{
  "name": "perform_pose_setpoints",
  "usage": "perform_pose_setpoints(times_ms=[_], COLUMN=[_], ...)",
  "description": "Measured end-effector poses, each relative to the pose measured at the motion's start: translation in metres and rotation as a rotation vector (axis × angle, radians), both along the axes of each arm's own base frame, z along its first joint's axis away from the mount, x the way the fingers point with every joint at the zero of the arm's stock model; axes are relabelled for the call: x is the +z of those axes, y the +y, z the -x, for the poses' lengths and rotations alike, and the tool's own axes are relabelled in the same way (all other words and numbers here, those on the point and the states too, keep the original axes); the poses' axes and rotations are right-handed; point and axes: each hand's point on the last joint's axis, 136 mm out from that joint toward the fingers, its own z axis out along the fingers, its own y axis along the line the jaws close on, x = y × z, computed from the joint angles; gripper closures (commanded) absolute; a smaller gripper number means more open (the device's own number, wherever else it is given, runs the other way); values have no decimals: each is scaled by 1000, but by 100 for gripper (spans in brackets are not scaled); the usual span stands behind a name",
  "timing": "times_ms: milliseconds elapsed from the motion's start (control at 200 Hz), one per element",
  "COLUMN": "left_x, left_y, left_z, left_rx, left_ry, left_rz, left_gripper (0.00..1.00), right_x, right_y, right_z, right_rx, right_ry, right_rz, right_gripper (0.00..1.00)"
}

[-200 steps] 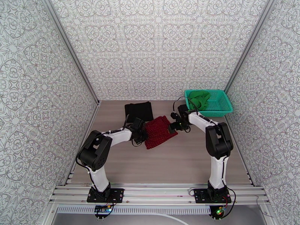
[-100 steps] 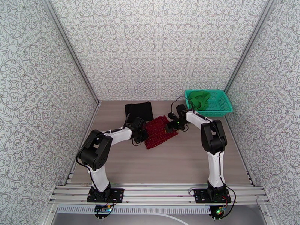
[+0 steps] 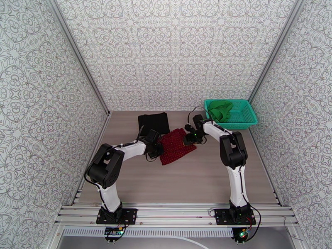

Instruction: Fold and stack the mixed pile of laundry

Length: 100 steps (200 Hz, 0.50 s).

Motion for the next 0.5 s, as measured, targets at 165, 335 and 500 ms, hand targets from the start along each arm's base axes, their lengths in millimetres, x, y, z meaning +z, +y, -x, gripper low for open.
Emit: perform_pose_setpoints(times_ms=[165,335,500], left_x=[0,1,11], left_y=[0,-1,-1], left_z=[0,-3,-6], left_rx=[-6,-27,-43], left_ry=[-3,-23,-69], left_rz=[-3,-5,-5], left_gripper=[100,100,100], right_x=[-4,-3,7], right_y=[9,16,17], right_z=[-1,-1,12], right_rx=[3,-5,-17], right_ry=[-17,-32,-35], right_rz=[-17,-36,-43], right_gripper=[100,100,100])
